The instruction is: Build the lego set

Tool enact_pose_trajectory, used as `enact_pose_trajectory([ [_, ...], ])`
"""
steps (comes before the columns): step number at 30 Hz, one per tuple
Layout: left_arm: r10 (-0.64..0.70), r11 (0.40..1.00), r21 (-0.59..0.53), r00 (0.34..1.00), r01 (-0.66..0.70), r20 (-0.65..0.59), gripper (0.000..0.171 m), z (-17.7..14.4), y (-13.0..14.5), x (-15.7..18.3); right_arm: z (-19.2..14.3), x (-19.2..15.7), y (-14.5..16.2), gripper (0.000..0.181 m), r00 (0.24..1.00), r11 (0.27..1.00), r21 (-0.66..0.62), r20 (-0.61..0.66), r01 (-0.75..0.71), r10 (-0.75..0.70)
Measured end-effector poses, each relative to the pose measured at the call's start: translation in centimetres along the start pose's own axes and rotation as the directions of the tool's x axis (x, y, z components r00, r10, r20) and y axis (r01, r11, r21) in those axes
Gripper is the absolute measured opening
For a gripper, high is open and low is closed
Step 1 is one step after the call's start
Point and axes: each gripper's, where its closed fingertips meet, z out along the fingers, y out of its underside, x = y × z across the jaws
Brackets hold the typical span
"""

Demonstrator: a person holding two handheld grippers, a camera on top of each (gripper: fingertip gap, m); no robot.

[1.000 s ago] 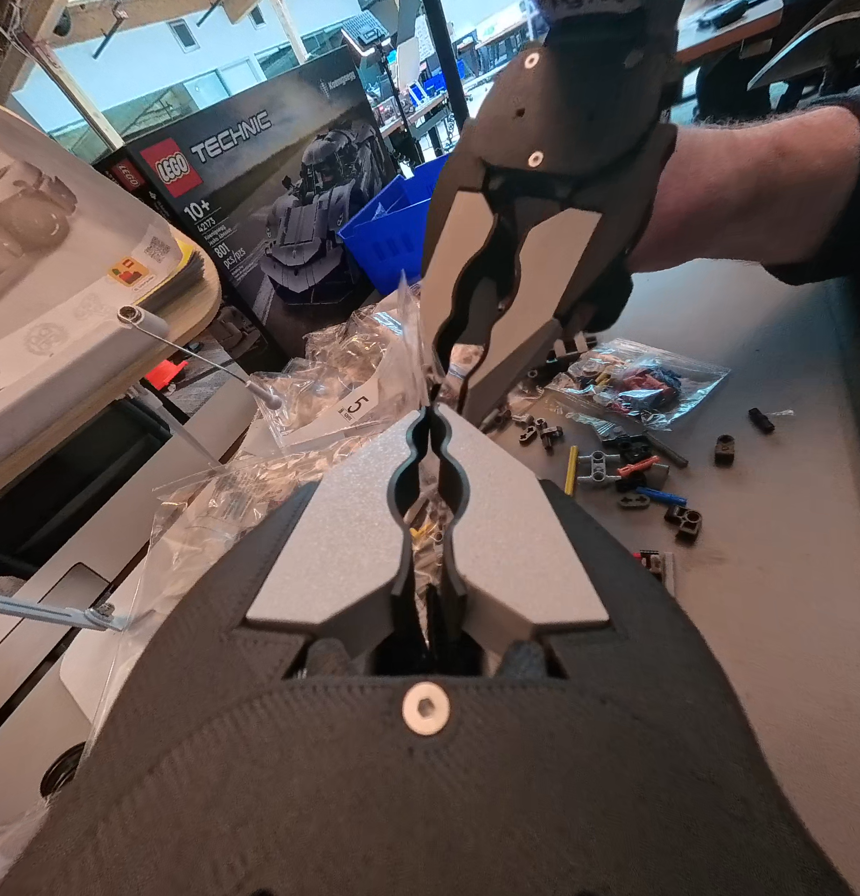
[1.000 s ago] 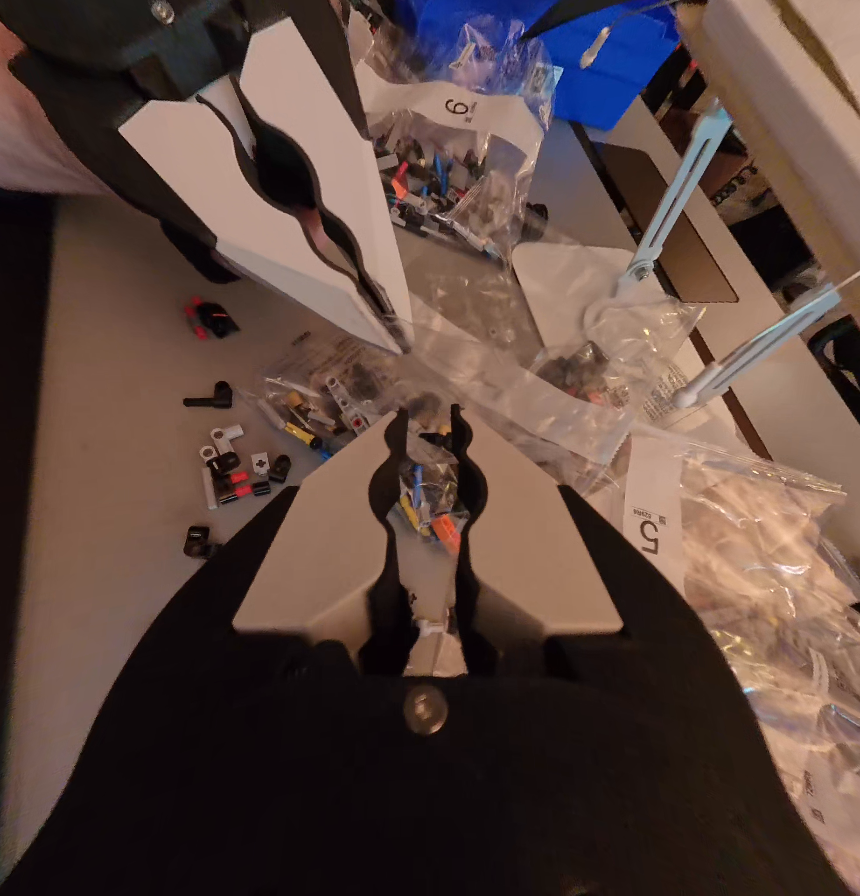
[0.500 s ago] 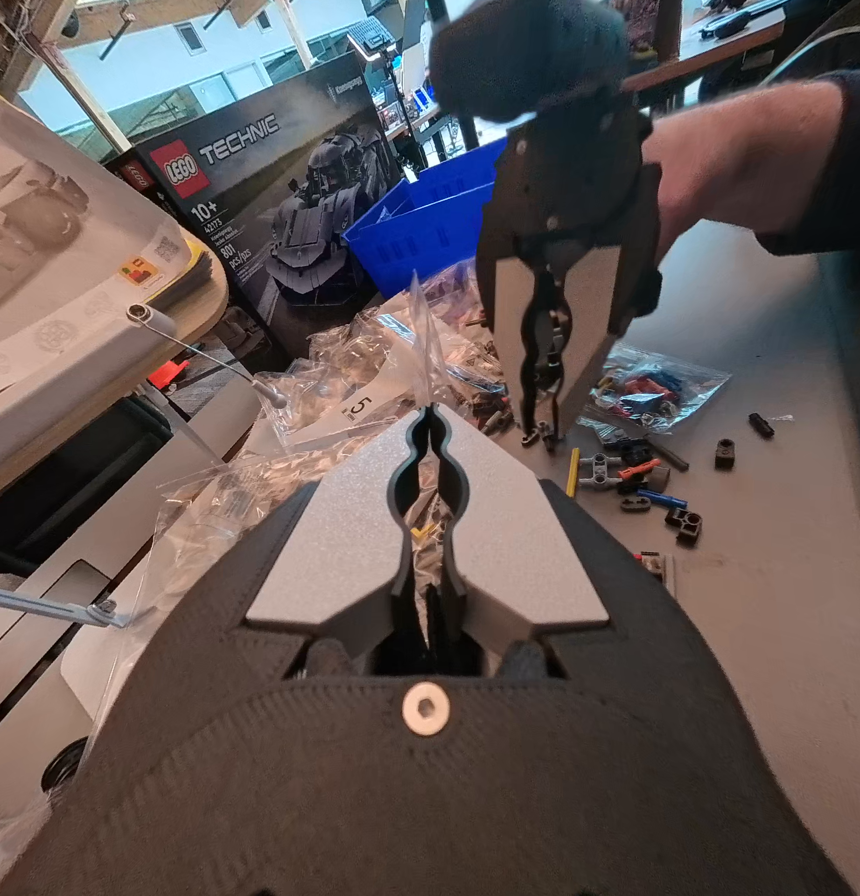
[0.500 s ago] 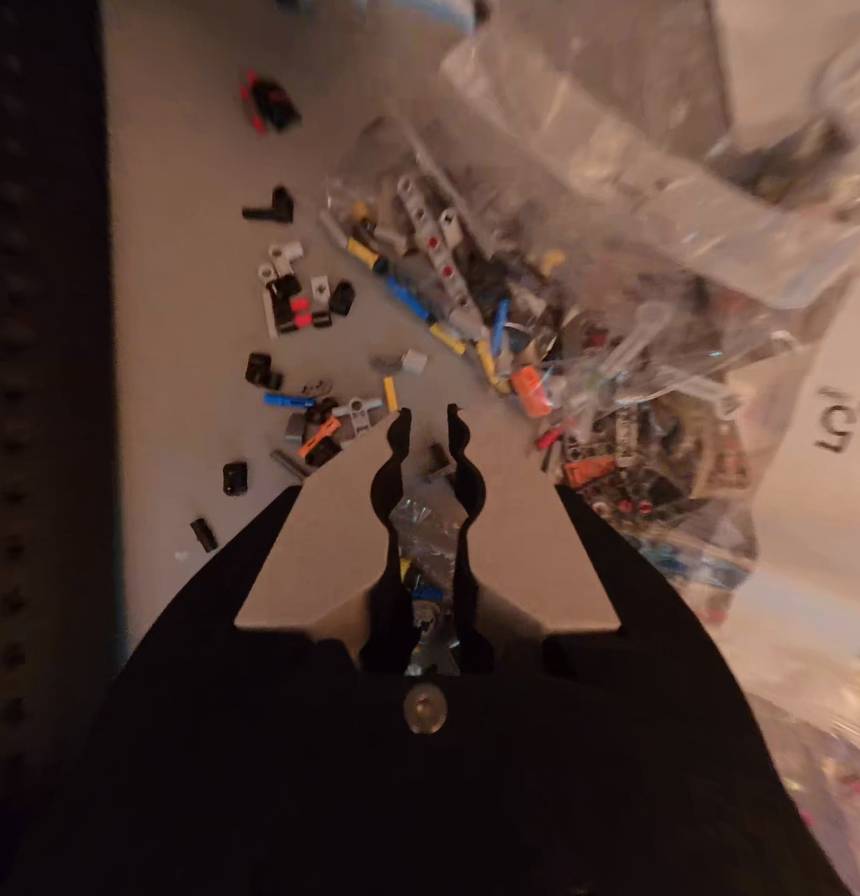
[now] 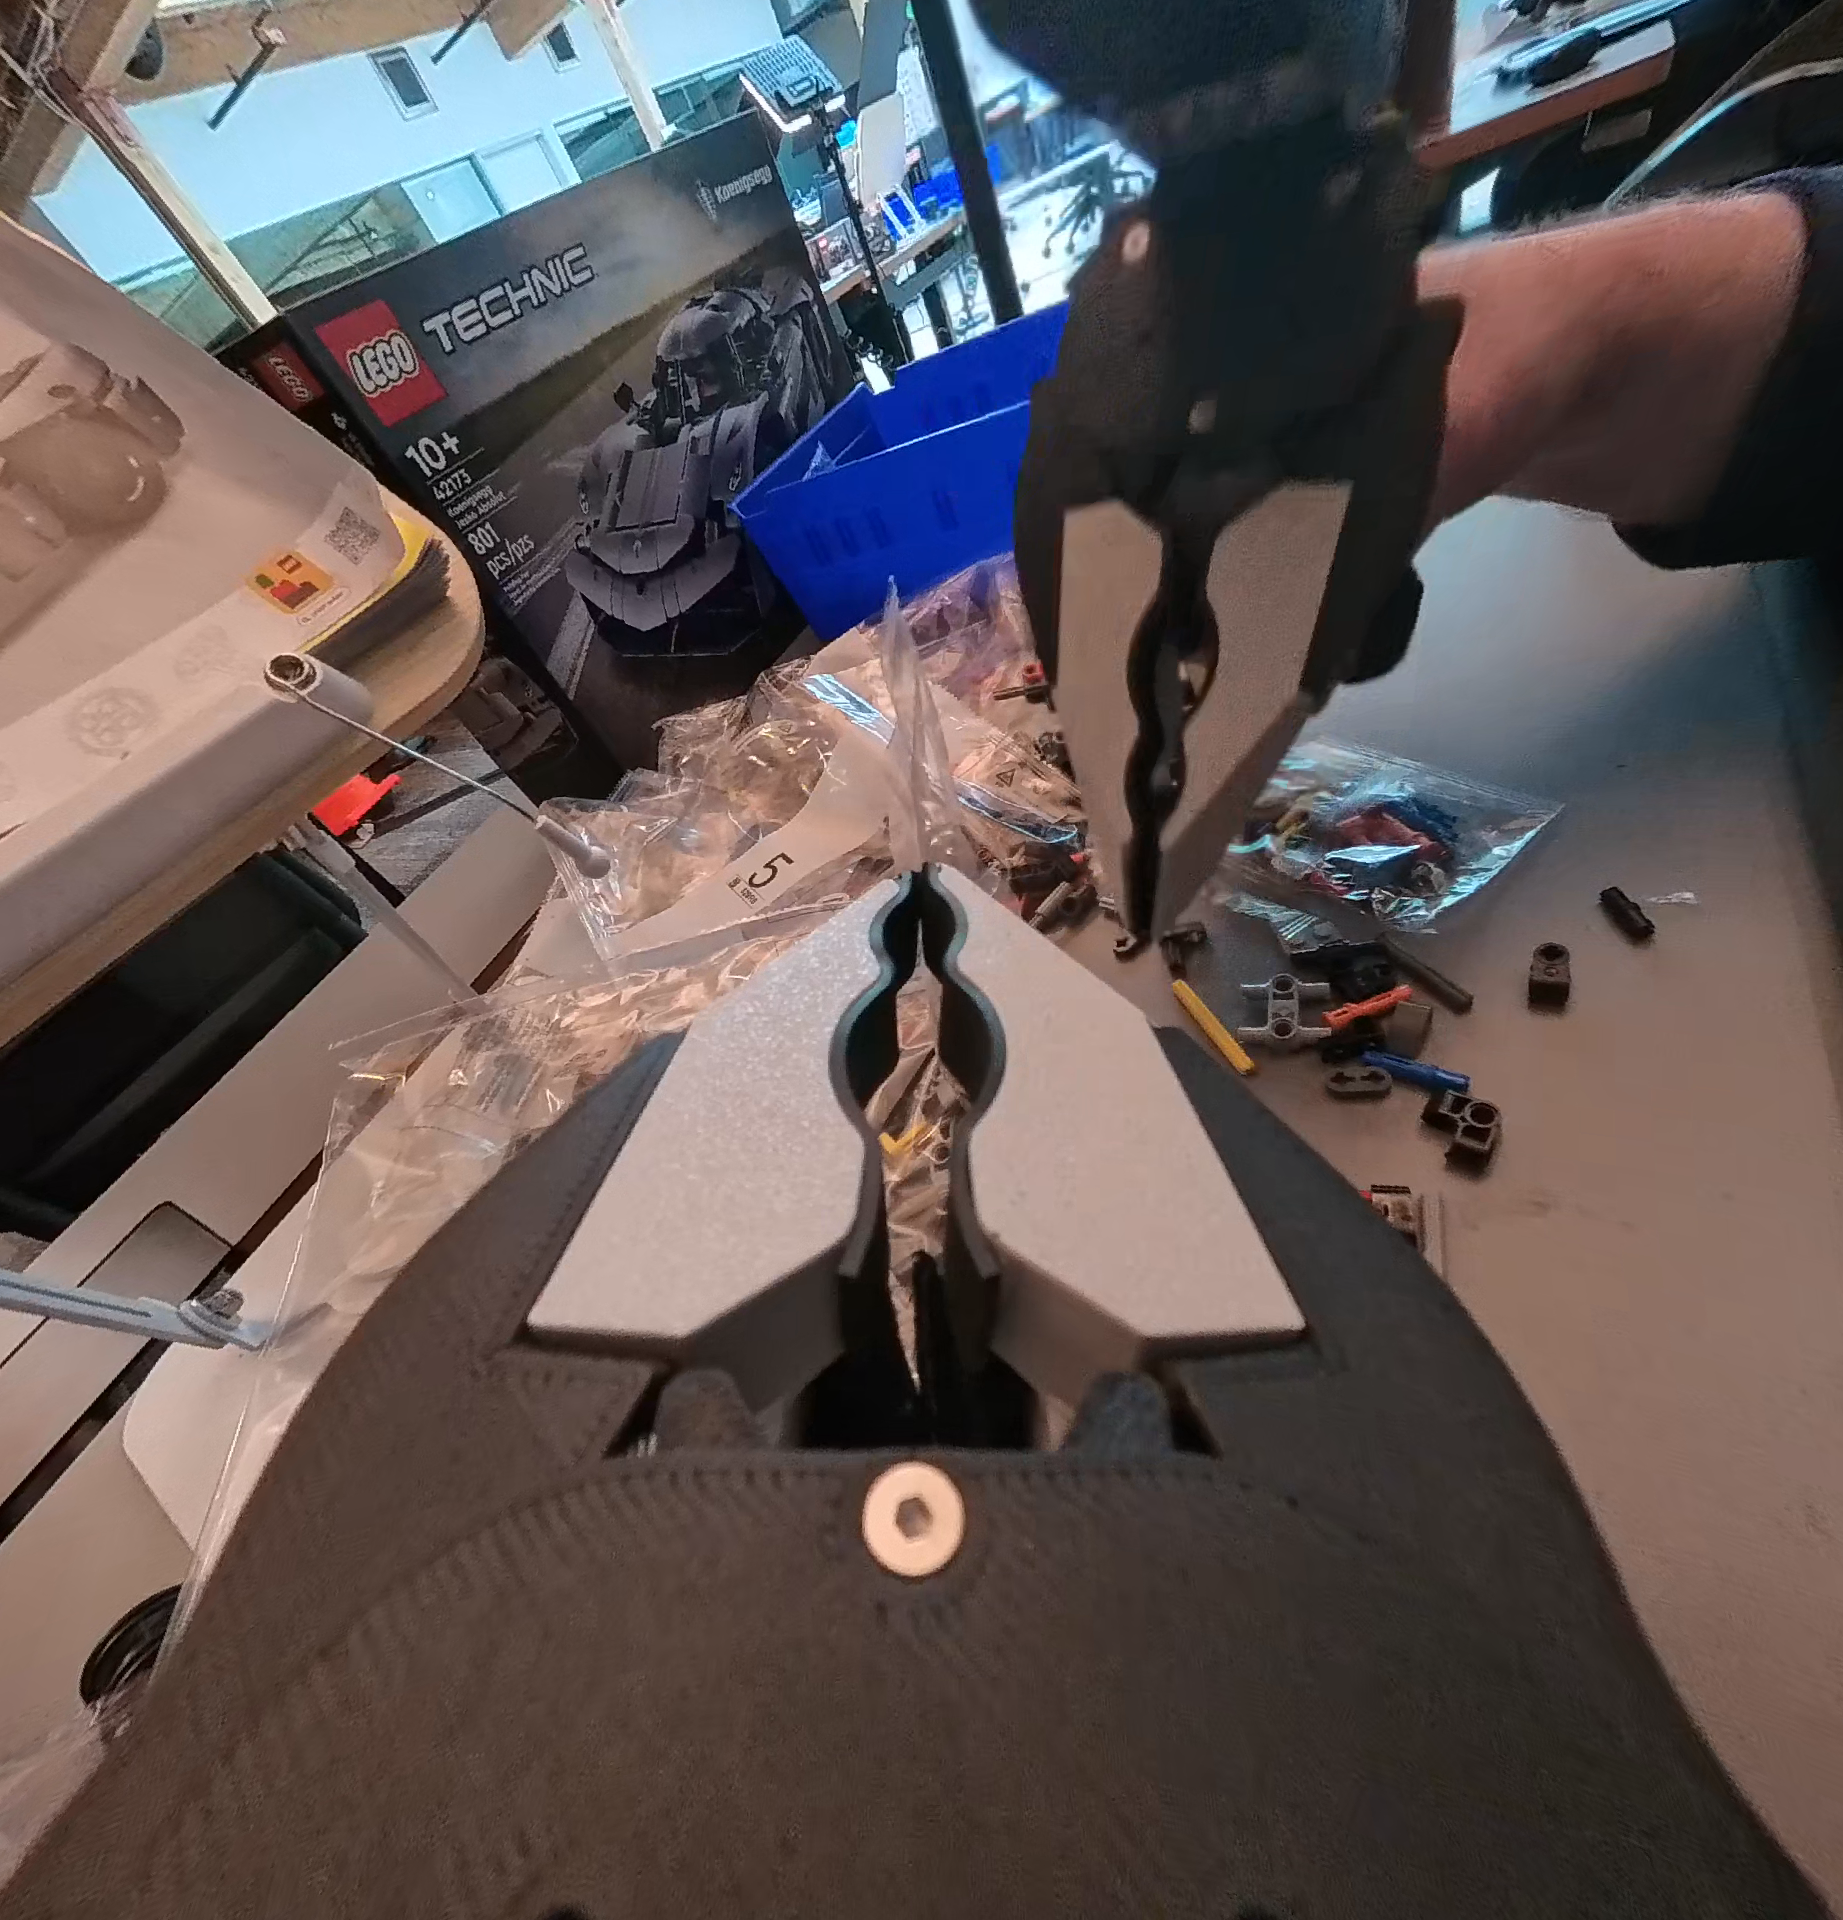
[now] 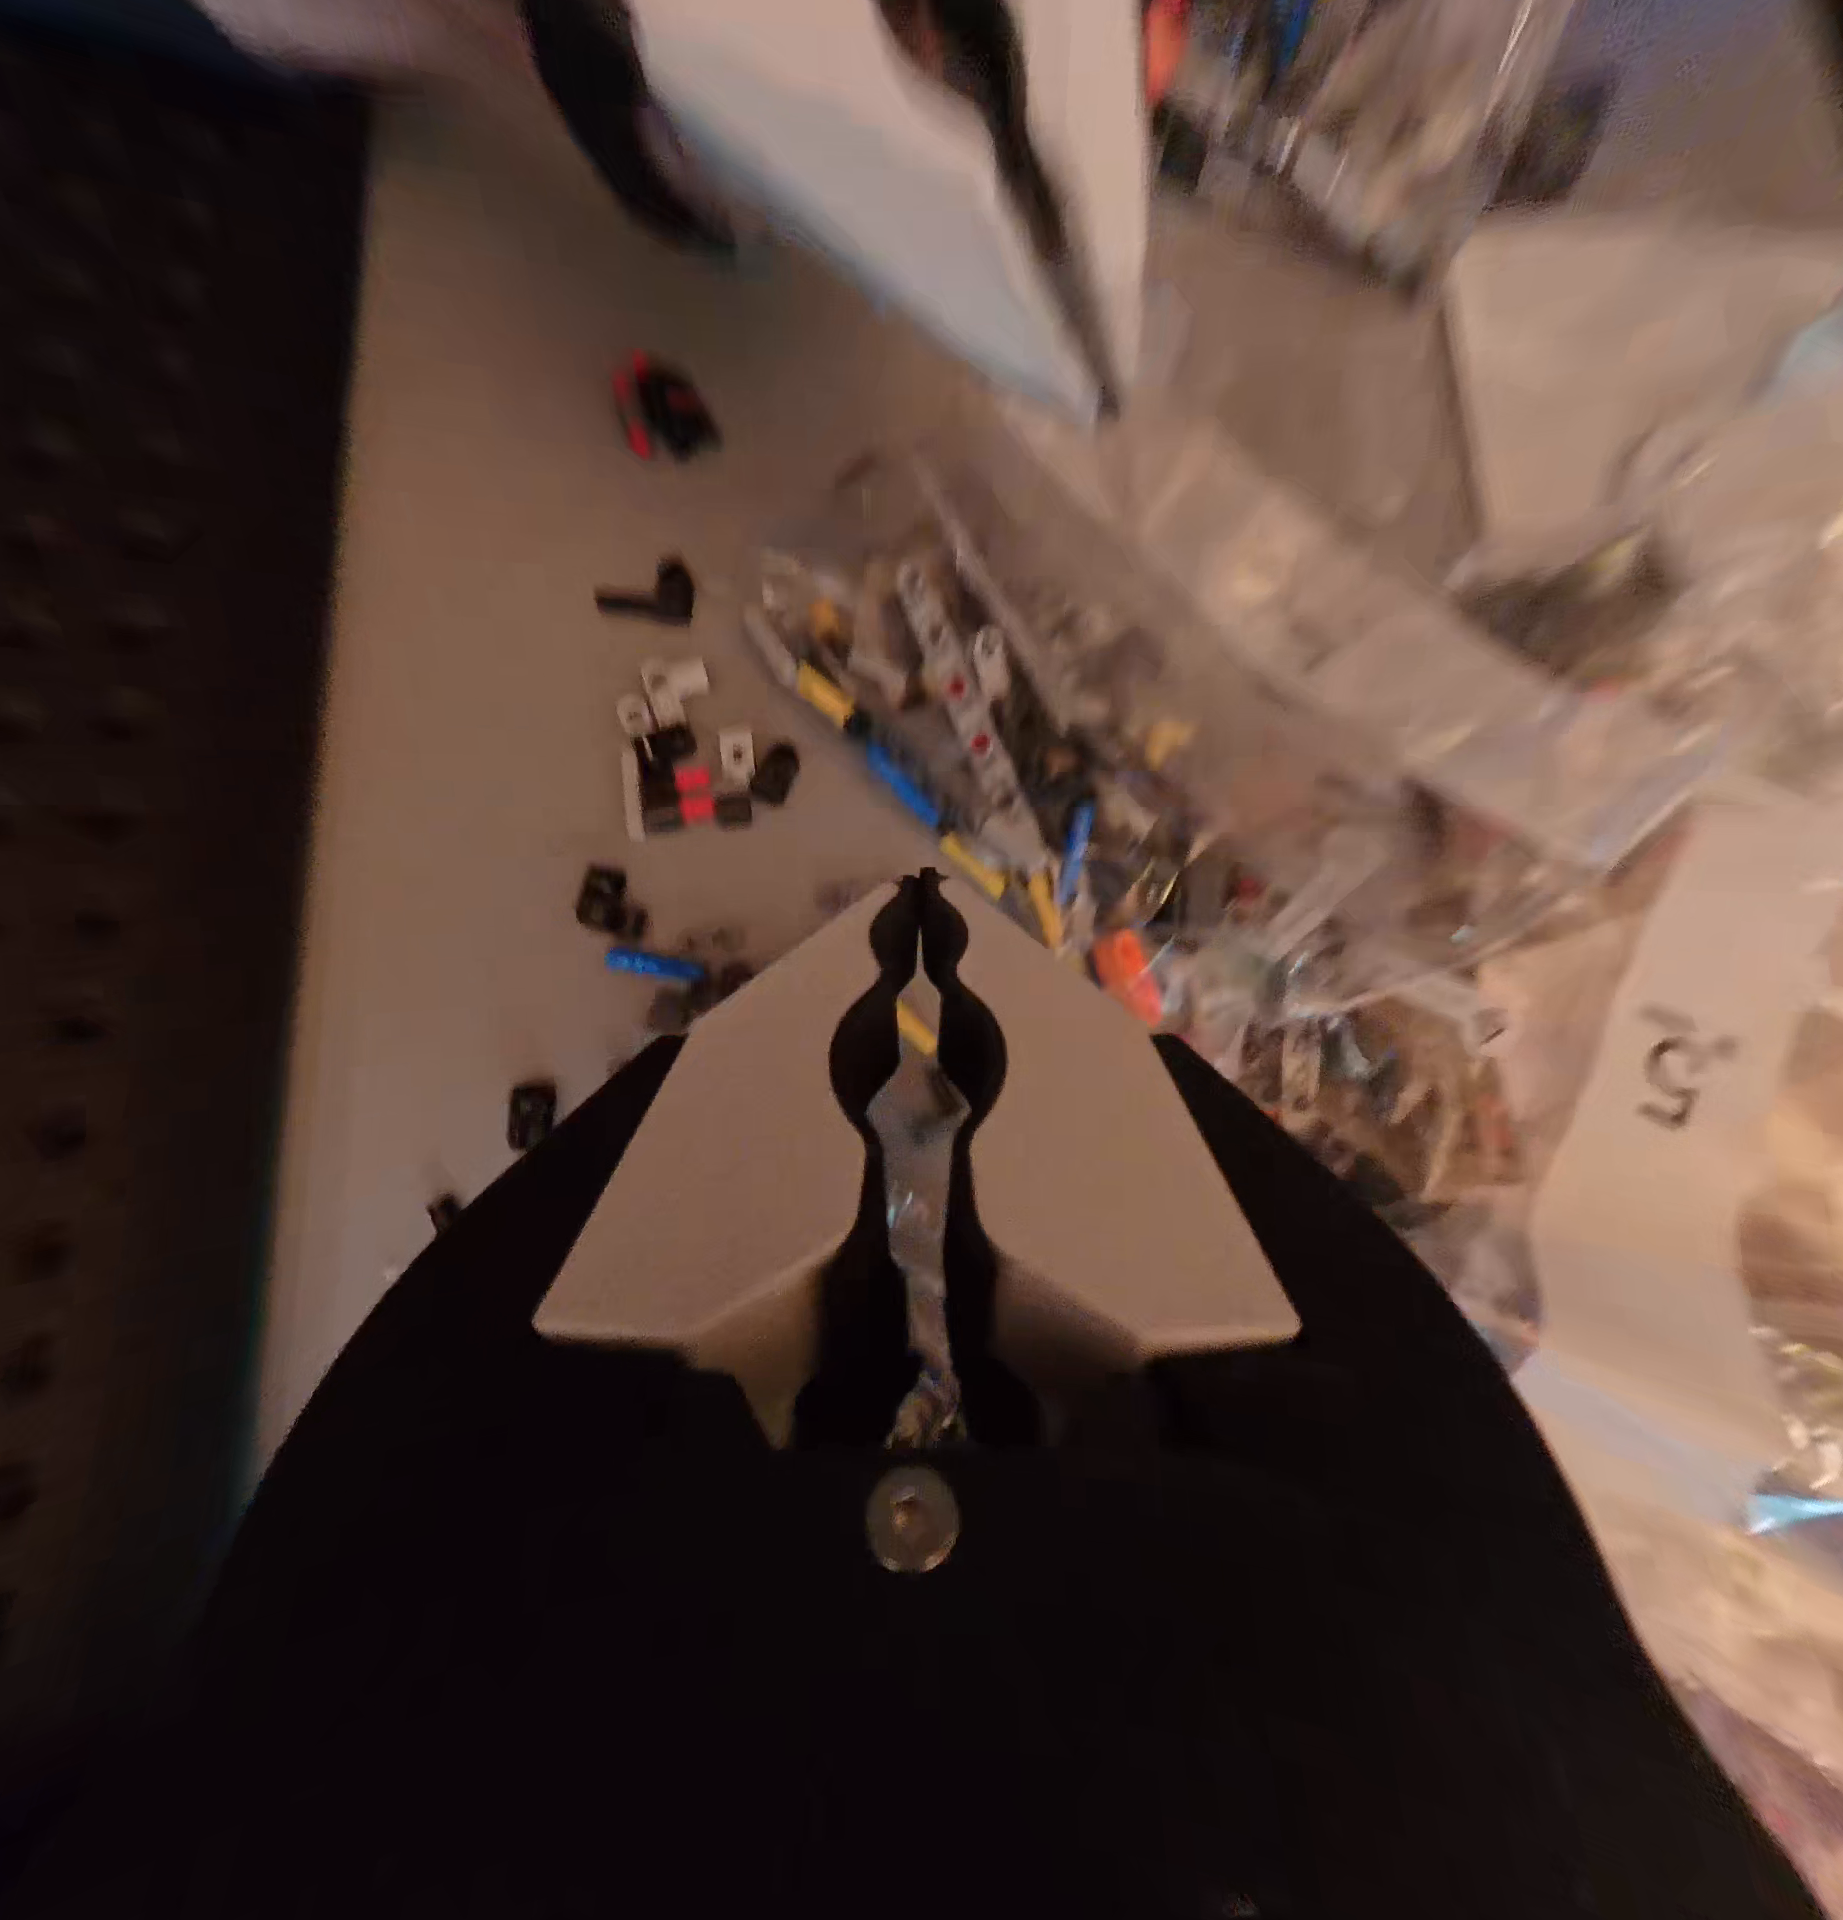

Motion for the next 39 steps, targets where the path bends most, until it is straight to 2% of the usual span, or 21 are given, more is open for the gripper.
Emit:
enact_pose_trajectory([
  [3,-0.003,1.0,0.0,1.0,0.003,-0.002,0.0,0.1,0.0,0.0,-1.5,0.7,-3.1,0.0,0.995,0.989,0.142,-0.089,0.045,-0.033],
  [7,-0.009,1.0,0.0,1.0,0.009,-0.009,0.0,0.1,0.0,0.1,-2.0,0.9,-5.8,0.0,0.978,0.959,0.246,-0.188,0.14,-0.094],
  [14,-0.017,1.0,0.004,1.0,0.017,-0.009,0.0,0.1,0.0,0.1,-0.1,2.4,-5.0,0.0,0.953,0.974,0.155,-0.28,0.164,-0.116],
  [17,-0.017,1.0,0.005,1.0,0.017,-0.008,0.0,0.1,0.0,0.1,-1.1,1.8,-5.1,0.004,0.963,0.969,0.189,-0.243,0.162,-0.113],
  [20,-0.017,1.0,0.008,1.0,0.017,-0.007,0.0,0.0,-0.1,0.0,-1.9,0.5,-3.9,0.002,0.991,0.975,0.195,-0.109,0.104,-0.084],
  [22,-0.018,1.0,0.006,1.0,0.018,-0.008,0.0,0.0,-0.1,0.0,-0.9,-0.2,-1.3,0.011,0.999,0.995,0.084,-0.007,0.047,-0.047],
  [25,-0.015,1.0,0.004,1.0,0.015,-0.01,0.0,0.0,-0.1,0.1,1.2,-0.8,2.1,0.018,0.998,0.995,-0.09,0.048,0.049,-0.044],
  [28,-0.012,1.0,0.004,1.0,0.012,-0.007,0.0,0.0,-0.1,0.0,2.6,-1.3,3.8,0.019,0.995,0.98,-0.189,0.082,0.063,-0.048],
  [31,-0.013,1.0,0.006,1.0,0.013,-0.006,0.0,-0.1,-0.1,0.0,3.1,-1.2,4.4,0.012,0.996,0.974,-0.217,0.083,0.059,-0.042],
  [33,-0.012,1.0,0.006,1.0,0.012,-0.008,0.0,0.0,-0.1,0.1,3.2,-1.4,4.7,0.002,0.995,0.971,-0.23,0.095,0.063,-0.042],
  [36,-0.012,1.0,0.004,1.0,0.012,-0.009,0.0,0.0,-0.1,0.1,3.1,-1.2,4.6,0.0,0.996,0.97,-0.235,0.081,0.066,-0.048],
  [39,-0.015,1.0,0.005,1.0,0.015,-0.008,0.0,0.0,-0.1,0.0,2.3,-1.1,2.9,0.0,0.996,0.986,-0.15,0.066,0.067,-0.057],
])
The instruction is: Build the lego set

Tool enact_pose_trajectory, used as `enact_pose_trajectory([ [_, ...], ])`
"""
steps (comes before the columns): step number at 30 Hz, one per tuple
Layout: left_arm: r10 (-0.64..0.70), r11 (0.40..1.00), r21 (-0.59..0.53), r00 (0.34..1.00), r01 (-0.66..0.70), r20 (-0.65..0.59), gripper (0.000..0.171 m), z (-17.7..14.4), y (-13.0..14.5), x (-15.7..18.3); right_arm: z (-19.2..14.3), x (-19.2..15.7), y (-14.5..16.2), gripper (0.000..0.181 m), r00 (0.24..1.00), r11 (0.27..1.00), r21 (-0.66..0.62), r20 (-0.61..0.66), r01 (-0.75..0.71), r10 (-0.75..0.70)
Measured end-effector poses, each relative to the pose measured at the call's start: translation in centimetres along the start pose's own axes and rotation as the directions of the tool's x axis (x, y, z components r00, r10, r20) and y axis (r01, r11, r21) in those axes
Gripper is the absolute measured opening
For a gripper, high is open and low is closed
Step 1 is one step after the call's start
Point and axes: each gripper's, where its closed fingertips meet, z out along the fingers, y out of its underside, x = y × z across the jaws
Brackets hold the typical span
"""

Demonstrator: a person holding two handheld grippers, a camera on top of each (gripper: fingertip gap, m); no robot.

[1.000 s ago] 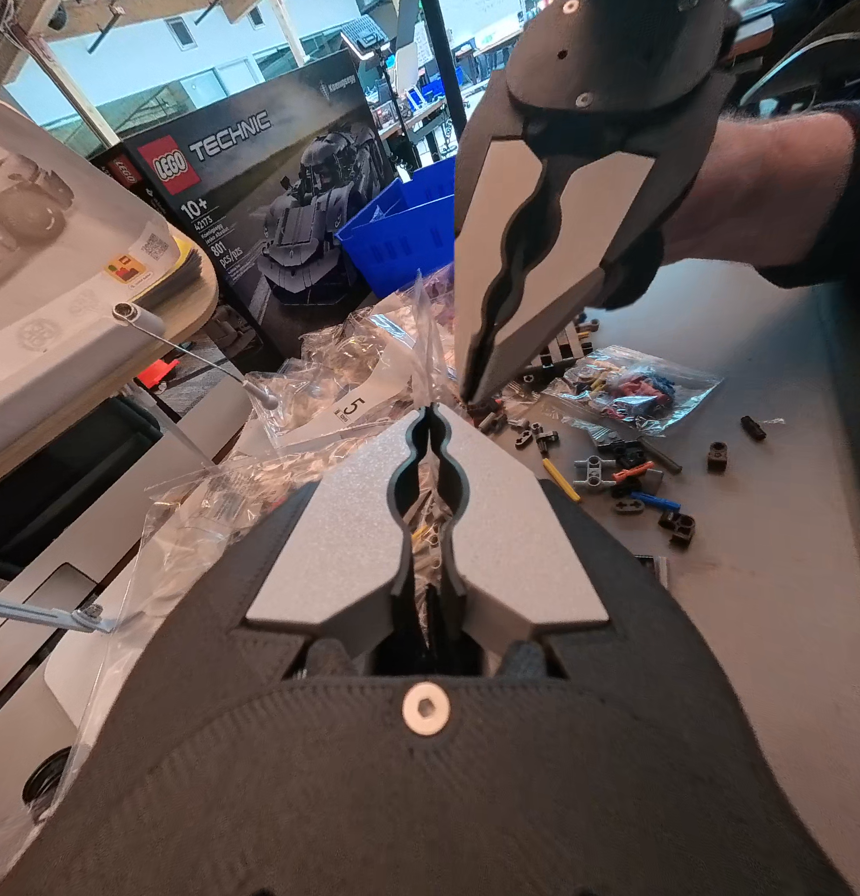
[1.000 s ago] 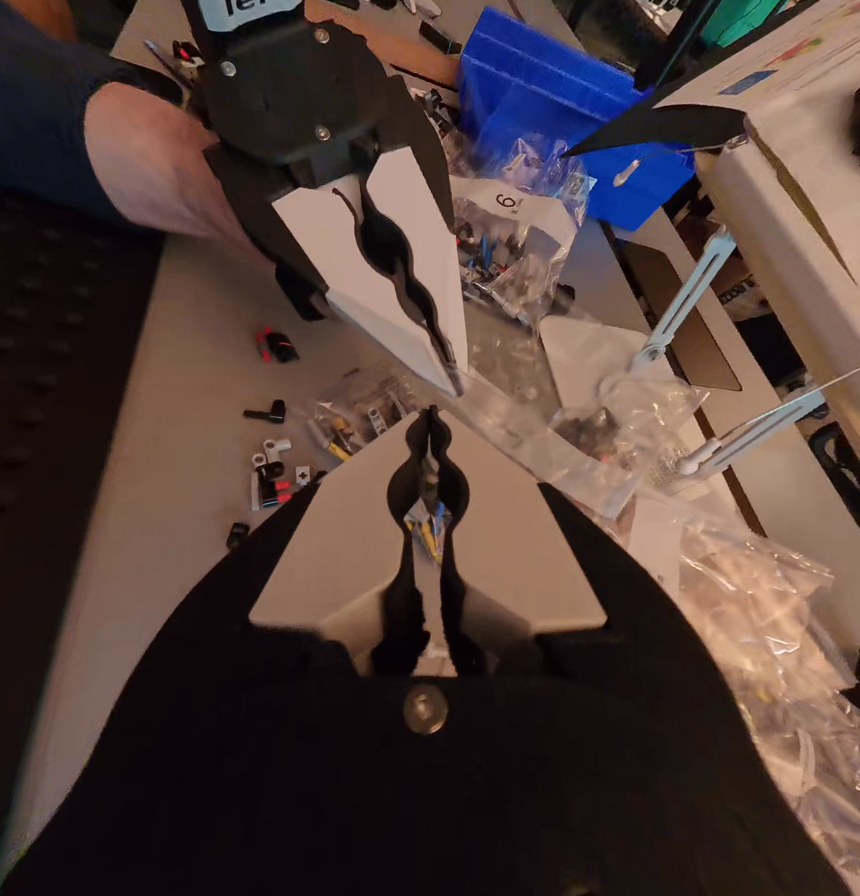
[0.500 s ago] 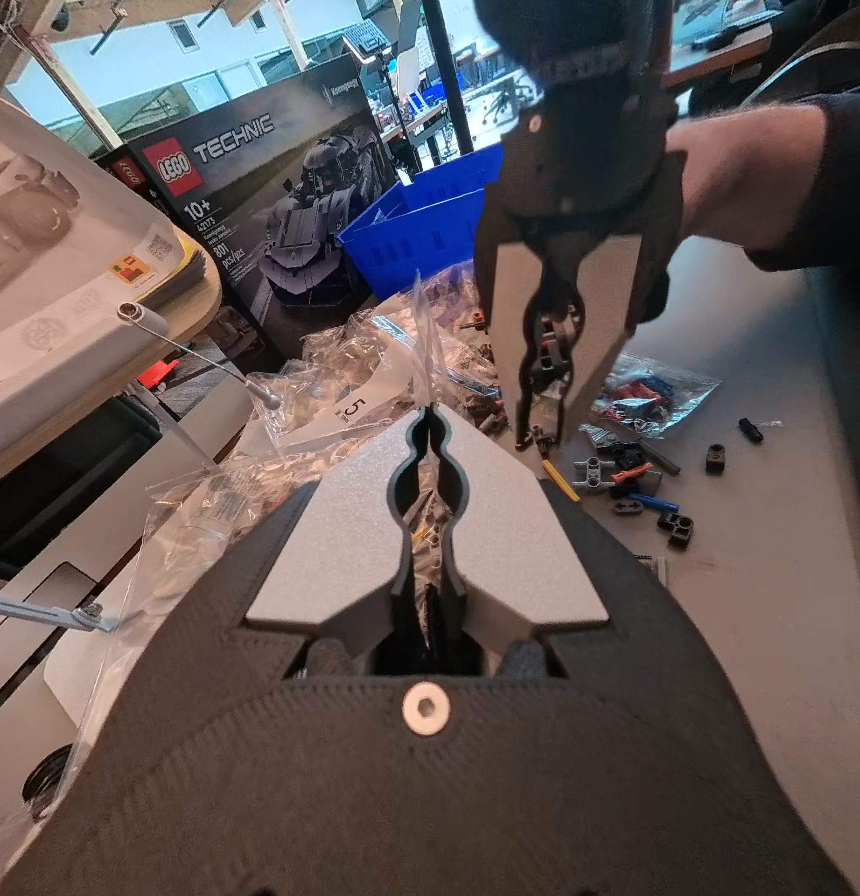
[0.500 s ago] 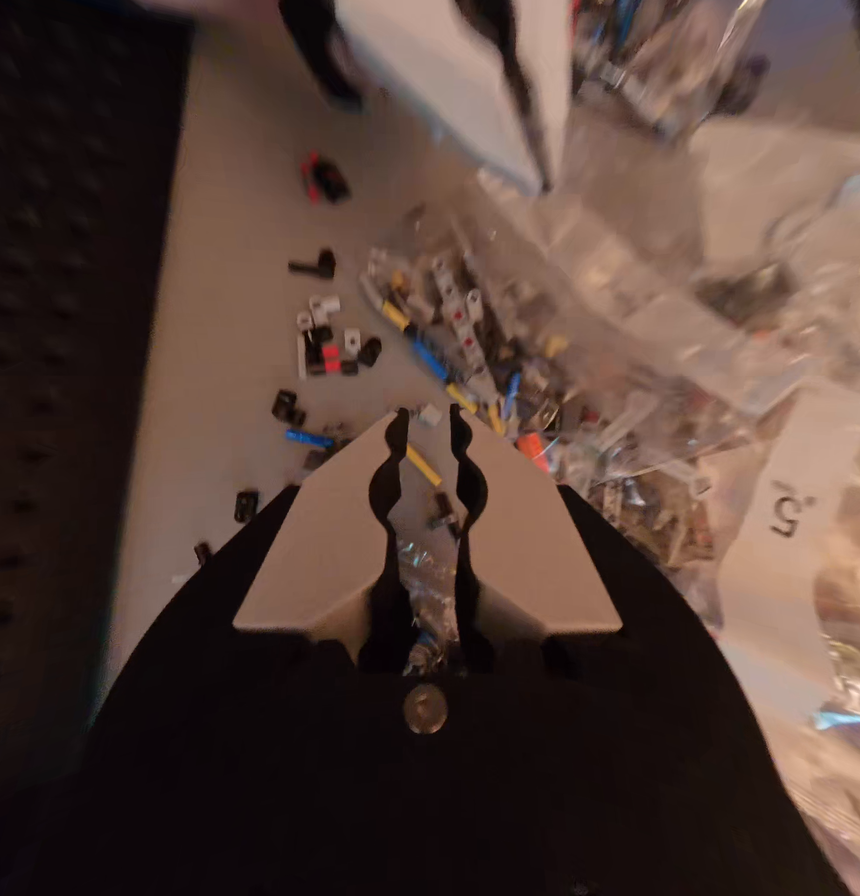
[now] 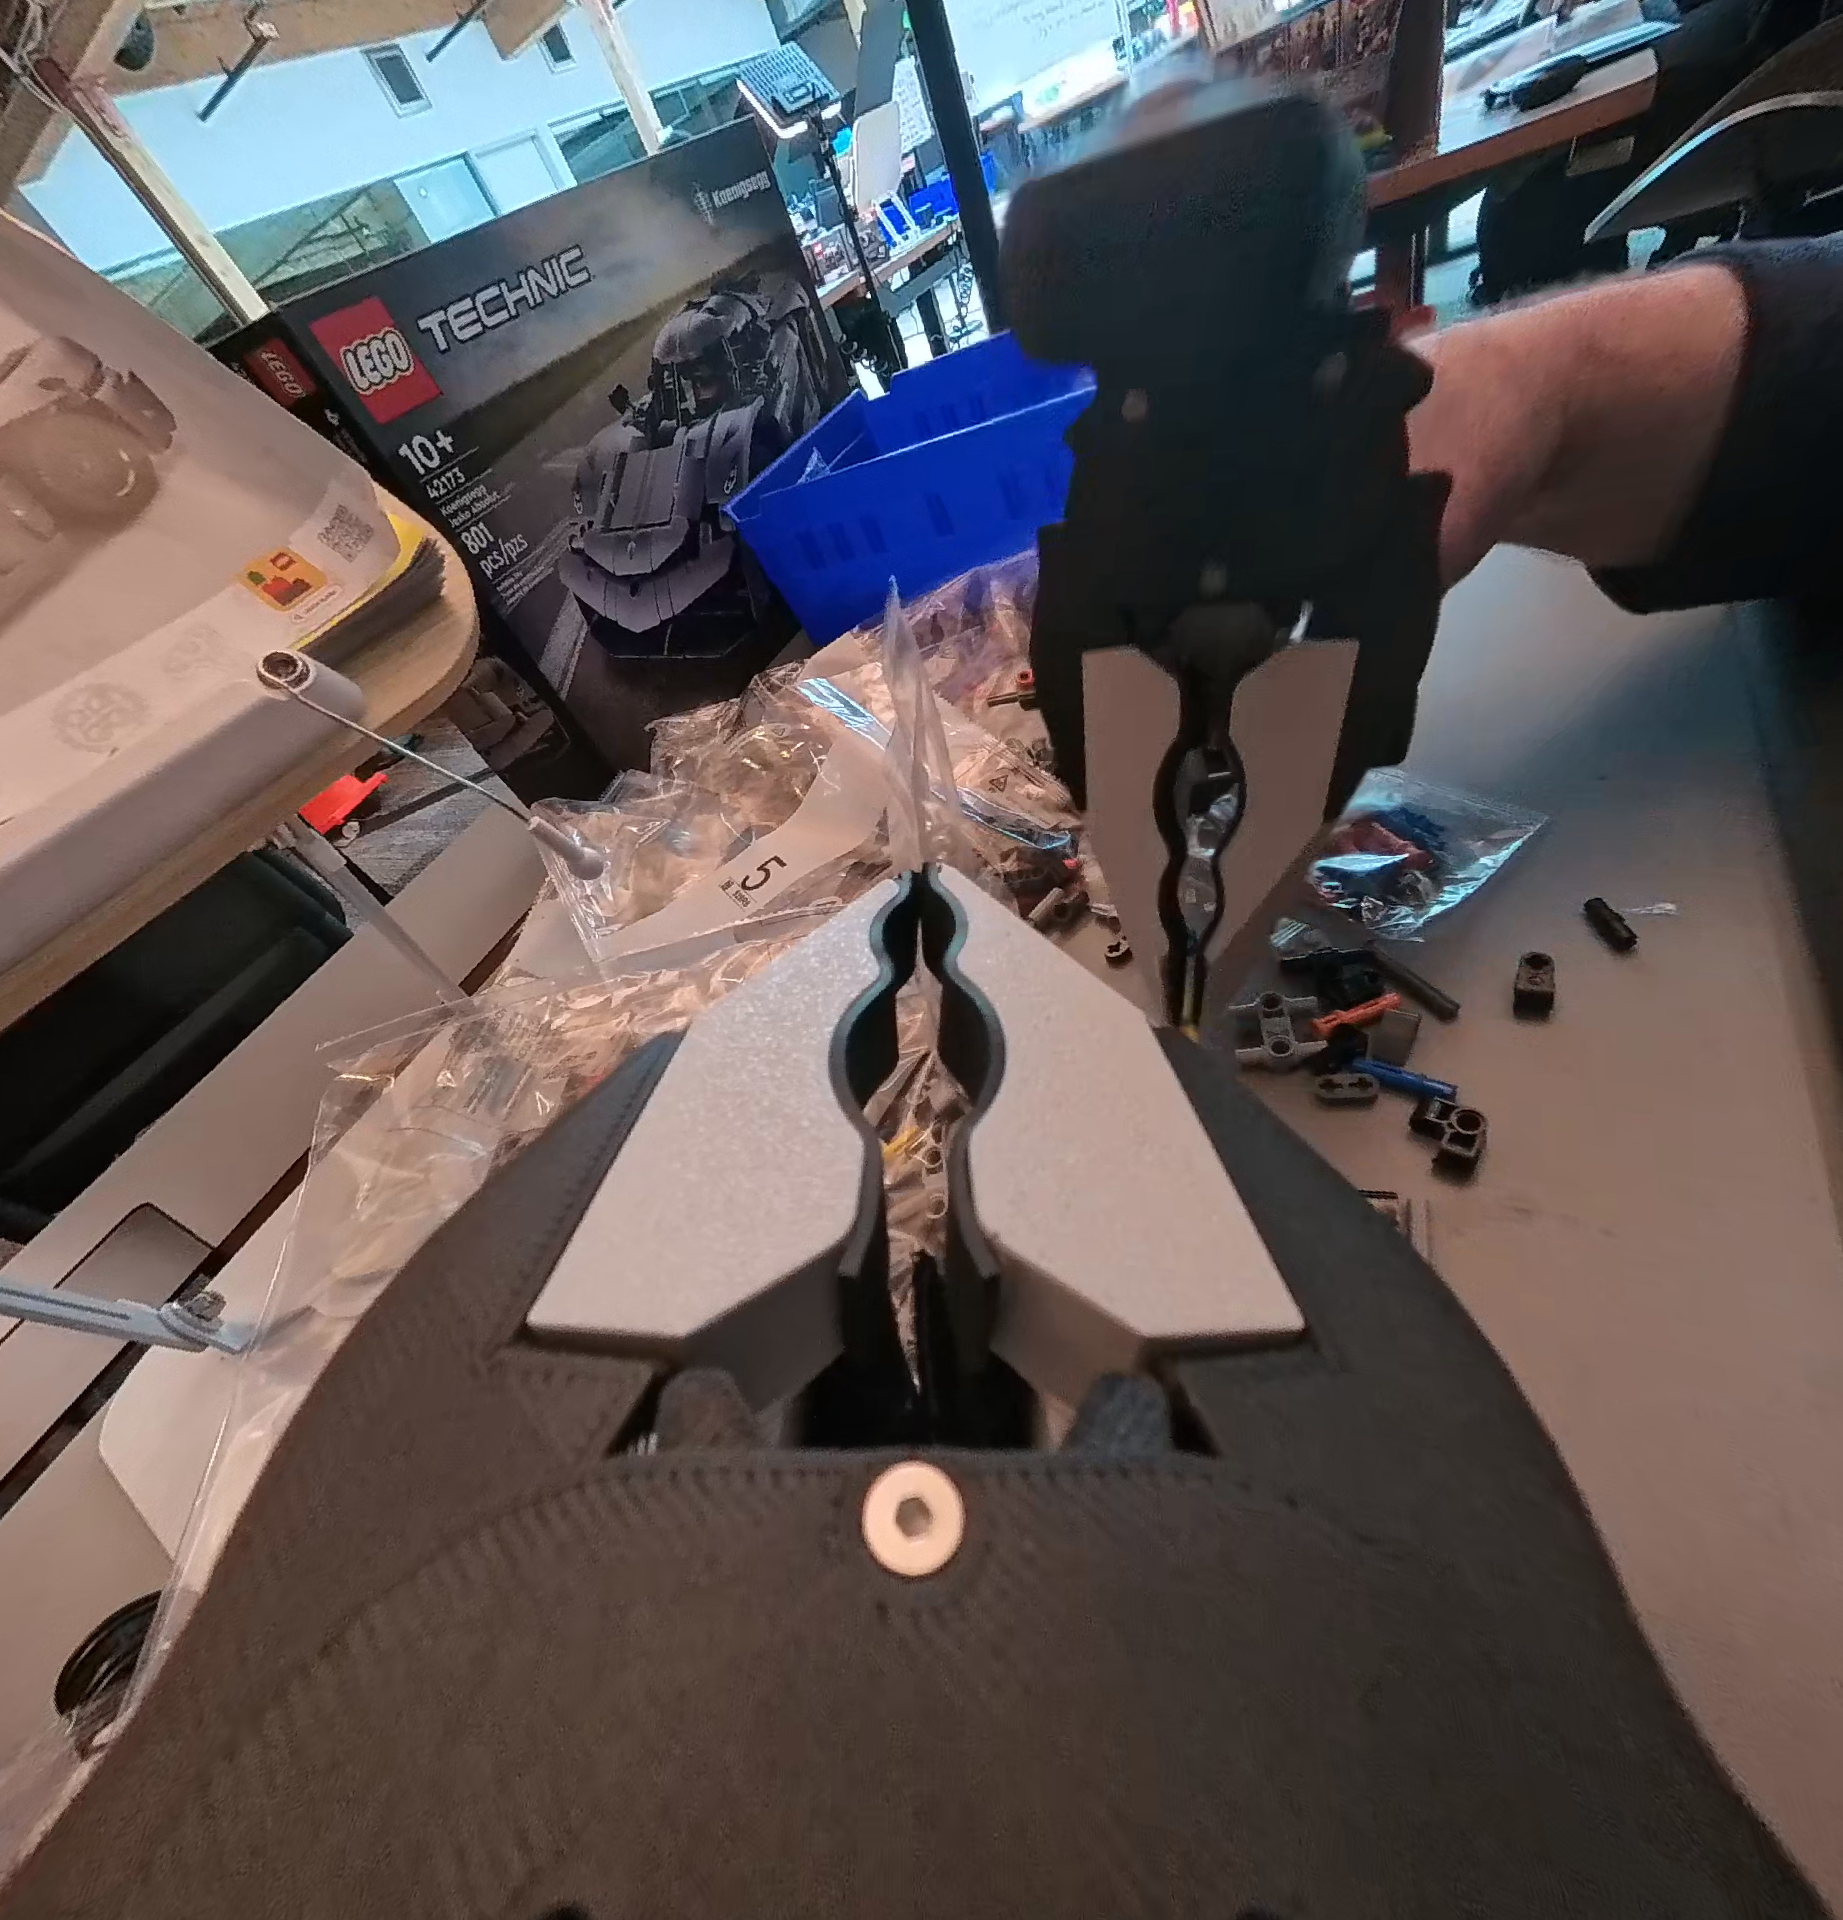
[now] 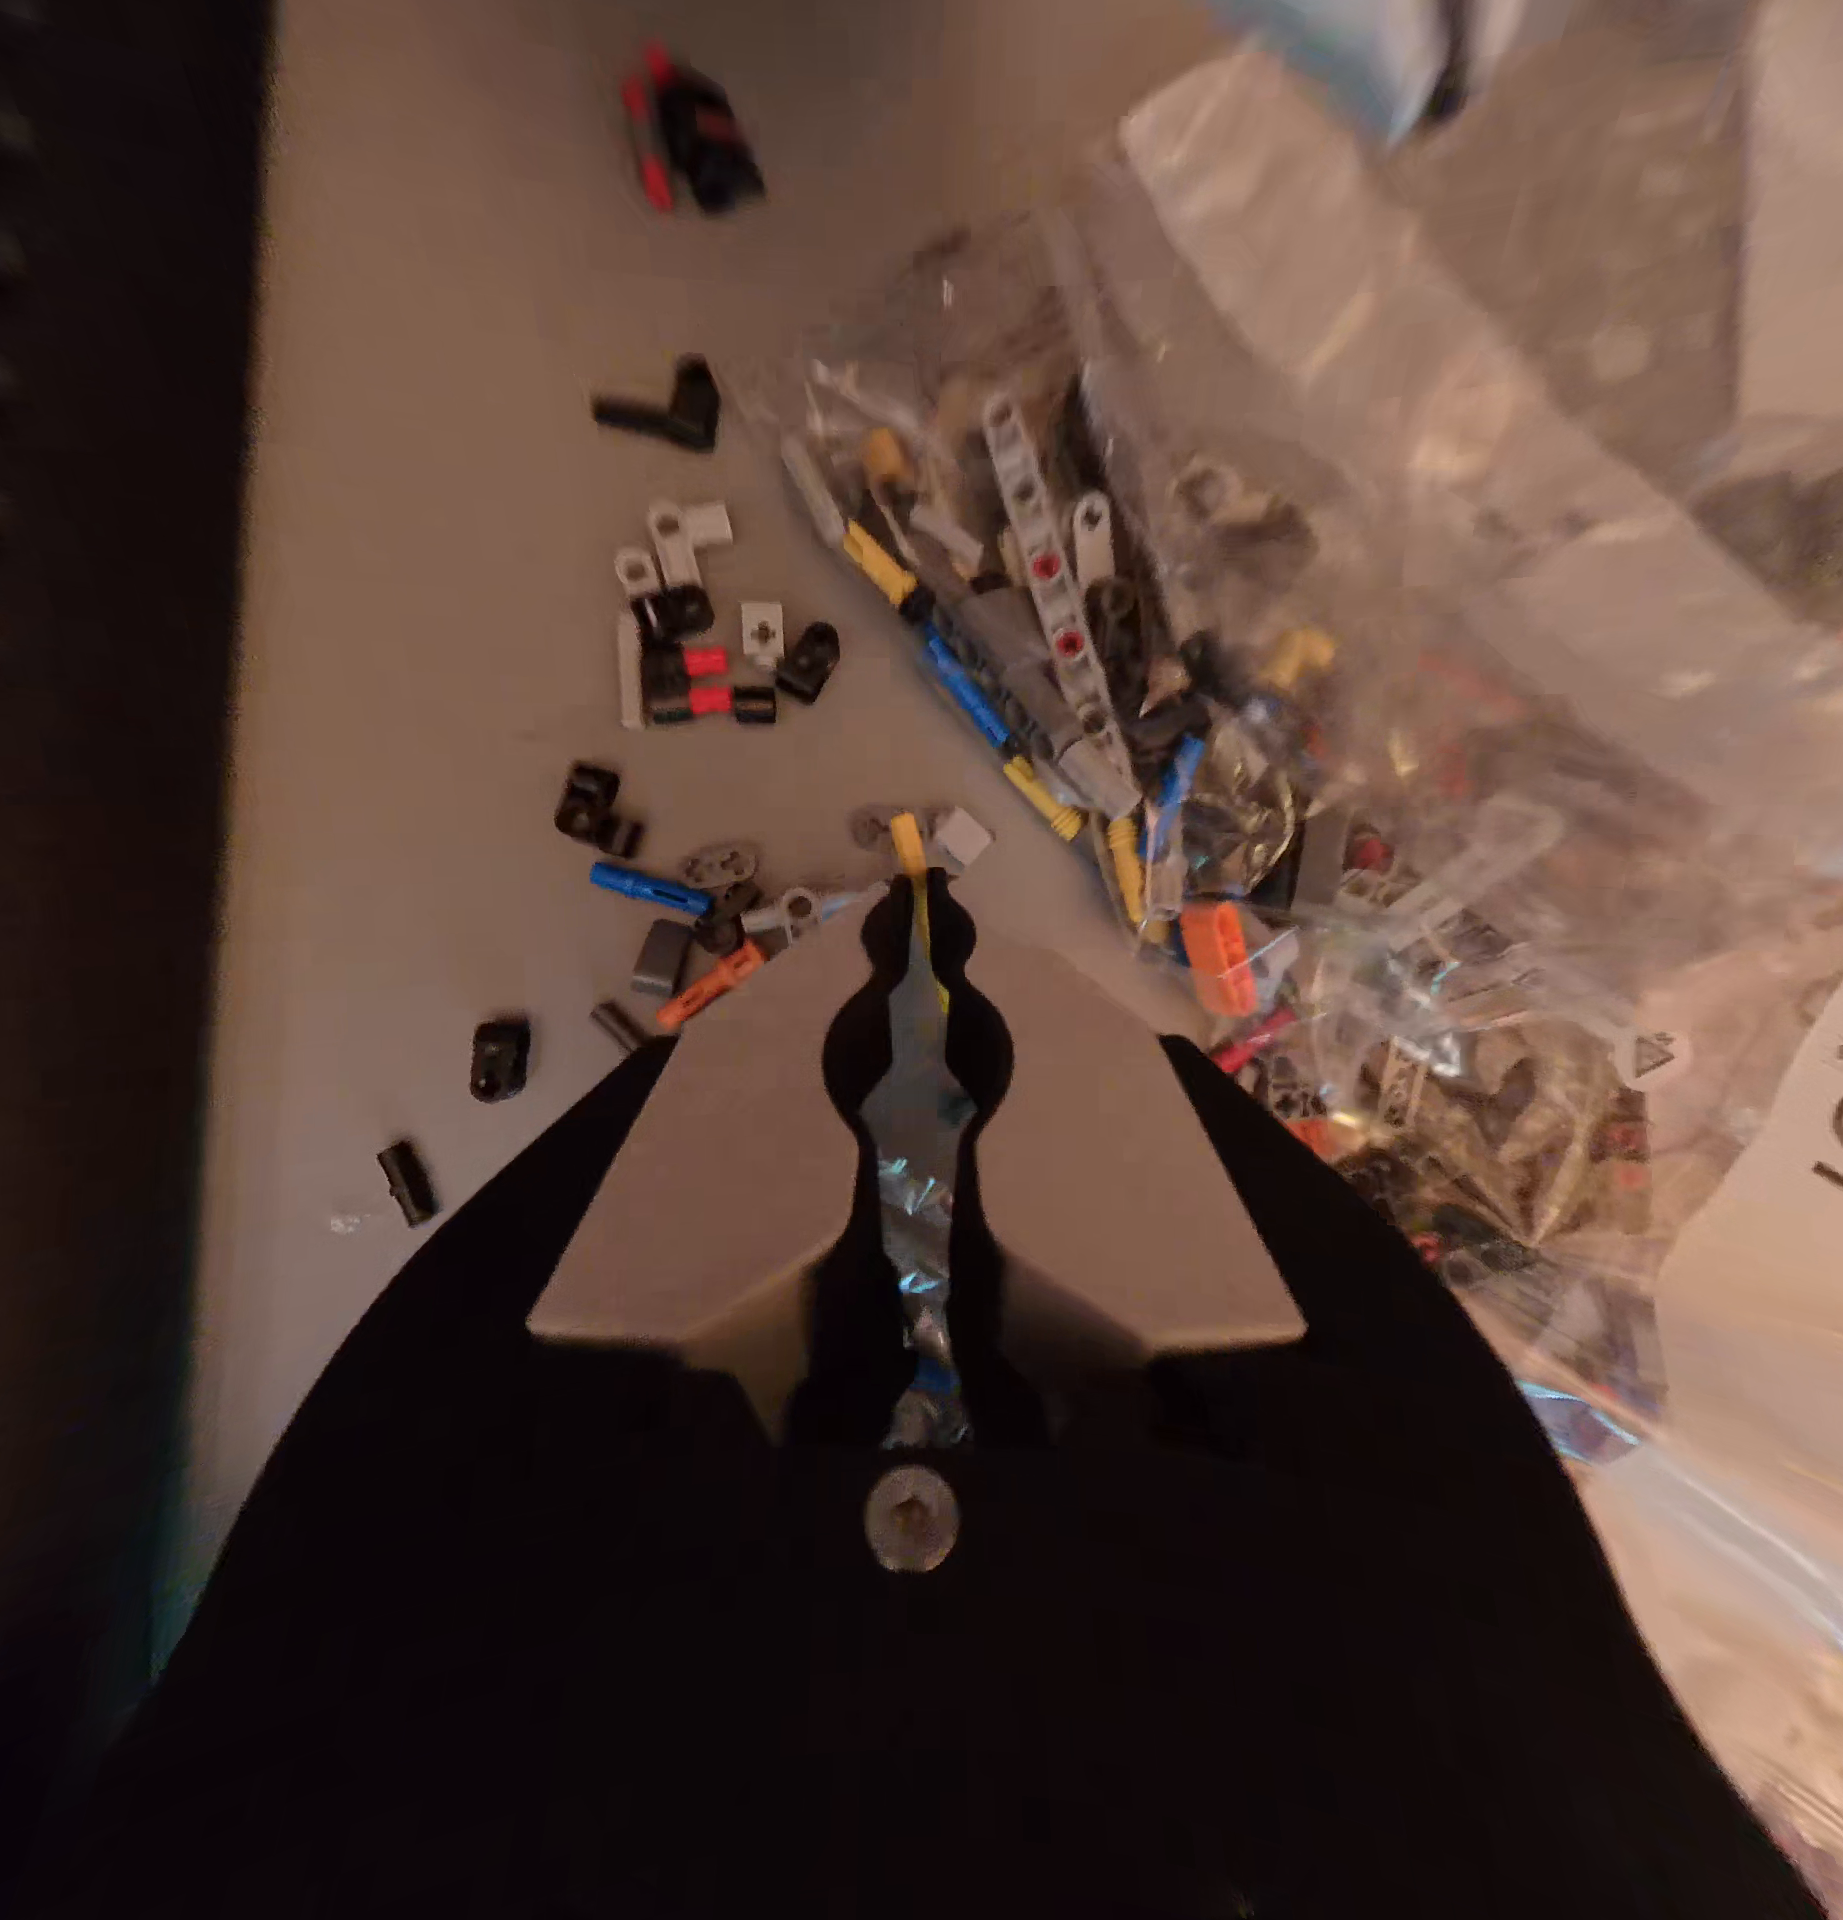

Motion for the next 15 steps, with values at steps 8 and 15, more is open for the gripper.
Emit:
enact_pose_trajectory([
  [8,-0.012,1.0,0.004,1.0,0.012,-0.007,0.0,0.1,-0.1,0.1,-5.6,2.5,-7.6,0.0,0.968,0.914,0.392,-0.251,0.103,-0.002],
  [15,-0.053,0.998,0.02,0.999,0.053,-0.011,0.0,0.0,-0.2,-0.2,-4.4,3.7,-8.5,0.0,0.946,0.903,0.408,-0.324,0.137,0.003],
])
